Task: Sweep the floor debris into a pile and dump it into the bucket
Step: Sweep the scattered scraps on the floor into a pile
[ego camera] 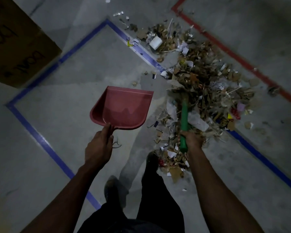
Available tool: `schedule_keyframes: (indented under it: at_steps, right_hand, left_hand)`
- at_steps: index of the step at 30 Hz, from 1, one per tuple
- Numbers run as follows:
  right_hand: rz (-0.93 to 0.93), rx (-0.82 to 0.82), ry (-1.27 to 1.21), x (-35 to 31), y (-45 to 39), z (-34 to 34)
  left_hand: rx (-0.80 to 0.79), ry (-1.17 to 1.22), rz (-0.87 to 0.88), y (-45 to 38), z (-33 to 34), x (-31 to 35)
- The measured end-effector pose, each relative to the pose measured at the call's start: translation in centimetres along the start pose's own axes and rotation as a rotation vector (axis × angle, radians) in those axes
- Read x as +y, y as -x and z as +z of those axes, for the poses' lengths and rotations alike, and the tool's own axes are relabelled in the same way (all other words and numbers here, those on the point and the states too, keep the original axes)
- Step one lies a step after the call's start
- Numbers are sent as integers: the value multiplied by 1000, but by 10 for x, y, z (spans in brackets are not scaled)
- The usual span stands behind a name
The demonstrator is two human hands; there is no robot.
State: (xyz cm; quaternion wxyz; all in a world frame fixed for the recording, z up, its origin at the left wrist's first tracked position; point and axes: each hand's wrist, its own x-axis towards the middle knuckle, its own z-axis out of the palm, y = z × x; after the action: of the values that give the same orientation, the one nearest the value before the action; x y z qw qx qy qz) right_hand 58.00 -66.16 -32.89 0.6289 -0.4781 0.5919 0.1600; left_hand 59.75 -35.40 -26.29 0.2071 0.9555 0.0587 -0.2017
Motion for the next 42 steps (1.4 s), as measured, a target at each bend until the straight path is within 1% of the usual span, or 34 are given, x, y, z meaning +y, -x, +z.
schedule_keyframes:
  at_steps: [2, 5, 9, 13, 17, 20, 25, 30, 36, 42]
  right_hand:
    - [10, -31, -1, 20, 13, 8]
    - [-35, -70, 58, 50, 47, 28]
    - [-180, -54, 108, 100, 115, 53]
    - [-299, -48, 140, 150, 183, 82]
    - [-360, -15, 203, 174, 233, 110]
    - [-394, 21, 247, 180, 257, 126]
    - [-377, -12, 225, 167, 278, 161]
    - [-321, 0, 224, 140, 278, 212]
    - [-279, -45, 140, 72, 240, 281]
    - [-269, -114, 16, -23, 210, 356]
  left_hand:
    - [7, 7, 15, 8, -4, -16]
    - [8, 1, 30, 20, -10, -43]
    - [8, 4, 59, 41, -25, -87]
    - [17, 26, 115, 70, -56, -147]
    - [18, 13, 136, 92, -93, -198]
    - [36, 22, 129, 100, -117, -224]
    - [96, 58, 121, 92, -152, -245]
    - [153, 63, 150, 51, -184, -246]
    - [173, 22, 170, -48, -220, -232]
    - [153, 4, 176, -156, -261, -203]
